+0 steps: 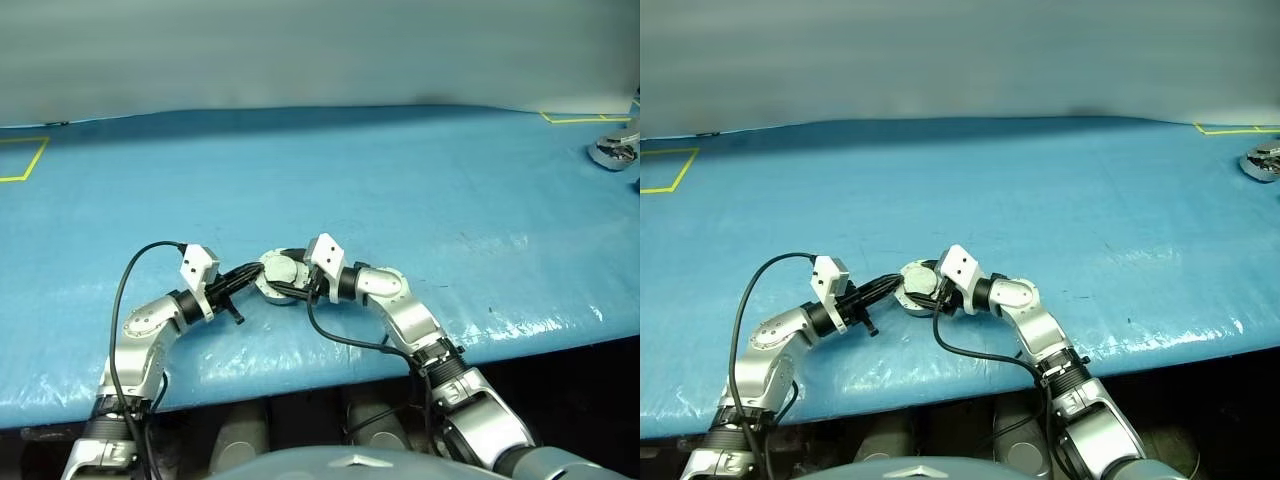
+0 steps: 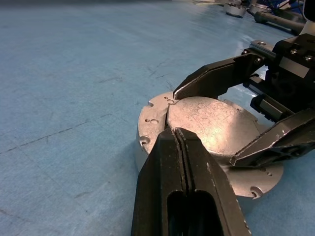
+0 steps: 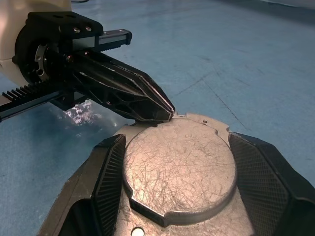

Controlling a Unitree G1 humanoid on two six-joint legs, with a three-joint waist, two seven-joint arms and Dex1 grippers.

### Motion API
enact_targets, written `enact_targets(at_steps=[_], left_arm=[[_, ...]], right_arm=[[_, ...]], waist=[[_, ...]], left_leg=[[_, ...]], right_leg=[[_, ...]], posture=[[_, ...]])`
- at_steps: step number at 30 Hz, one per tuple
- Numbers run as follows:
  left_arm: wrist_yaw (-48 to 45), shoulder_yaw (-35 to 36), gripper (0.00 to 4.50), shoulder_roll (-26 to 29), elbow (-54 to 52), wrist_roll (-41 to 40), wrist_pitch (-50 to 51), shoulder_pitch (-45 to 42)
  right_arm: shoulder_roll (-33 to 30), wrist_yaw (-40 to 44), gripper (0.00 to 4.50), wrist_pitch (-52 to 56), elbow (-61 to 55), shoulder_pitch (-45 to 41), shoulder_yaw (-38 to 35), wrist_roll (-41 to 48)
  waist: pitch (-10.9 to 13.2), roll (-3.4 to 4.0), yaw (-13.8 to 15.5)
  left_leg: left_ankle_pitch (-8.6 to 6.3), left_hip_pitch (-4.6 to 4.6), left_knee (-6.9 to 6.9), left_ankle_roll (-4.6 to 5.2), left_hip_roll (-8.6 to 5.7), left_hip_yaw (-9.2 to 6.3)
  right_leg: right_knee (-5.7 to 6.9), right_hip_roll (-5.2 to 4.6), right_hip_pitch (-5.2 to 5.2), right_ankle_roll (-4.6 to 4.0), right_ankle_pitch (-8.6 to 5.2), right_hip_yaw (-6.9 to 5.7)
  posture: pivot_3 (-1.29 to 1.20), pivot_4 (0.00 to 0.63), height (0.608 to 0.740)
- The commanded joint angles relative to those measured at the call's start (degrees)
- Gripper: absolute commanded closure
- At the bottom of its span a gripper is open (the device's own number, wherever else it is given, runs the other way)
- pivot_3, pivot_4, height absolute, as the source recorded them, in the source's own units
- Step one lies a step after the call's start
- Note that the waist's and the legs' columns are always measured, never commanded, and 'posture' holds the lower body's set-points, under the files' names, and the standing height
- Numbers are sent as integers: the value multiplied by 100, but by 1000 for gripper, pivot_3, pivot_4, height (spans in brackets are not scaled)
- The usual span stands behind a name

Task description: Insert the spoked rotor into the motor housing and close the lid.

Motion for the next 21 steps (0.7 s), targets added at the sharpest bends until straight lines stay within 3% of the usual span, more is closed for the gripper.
enact_targets(at_steps=[1, 13, 17, 18, 21], left_arm=[[40, -151, 4500, -13, 118, 193, 19, 23], [208, -279, 4500, -55, 86, 329, -171, 243], [237, -279, 4500, -88, 51, 304, -187, 276], [234, -279, 4500, -91, 42, 301, -188, 287], [236, -275, 4500, -95, 21, 295, -199, 314]], right_arm=[[-104, -116, 1516, 186, 169, 189, 6, -160], [-133, 157, 1516, 441, 55, 131, -25, 90], [-207, 264, 202, 384, -262, 157, -29, 94], [-225, 274, 17, 379, -461, 196, -78, 149], [-267, 240, 17, 487, -1097, 357, -247, 371]], waist=[[-9, 6, 5], [-32, 6, 28], [-33, 5, 36], [-33, 5, 36], [-32, 6, 40]], left_leg=[[0, 3, 0, 0, -1, 0], [0, 6, 0, 0, -1, 0], [0, 5, -2, 0, -2, 0], [0, 5, -4, 0, -2, 0], [0, 4, -11, 0, -2, 0]], right_leg=[[-2, -1, 4, 0, 0, 0], [-2, -2, 6, -1, -1, 0], [-7, -3, 7, 0, -1, 1], [-8, -3, 6, 0, -1, 0], [-9, -3, 2, -1, -2, 0]], posture=[[0, 150, 740], [0, 150, 740], [0, 150, 740], [0, 150, 740], [0, 150, 740]])
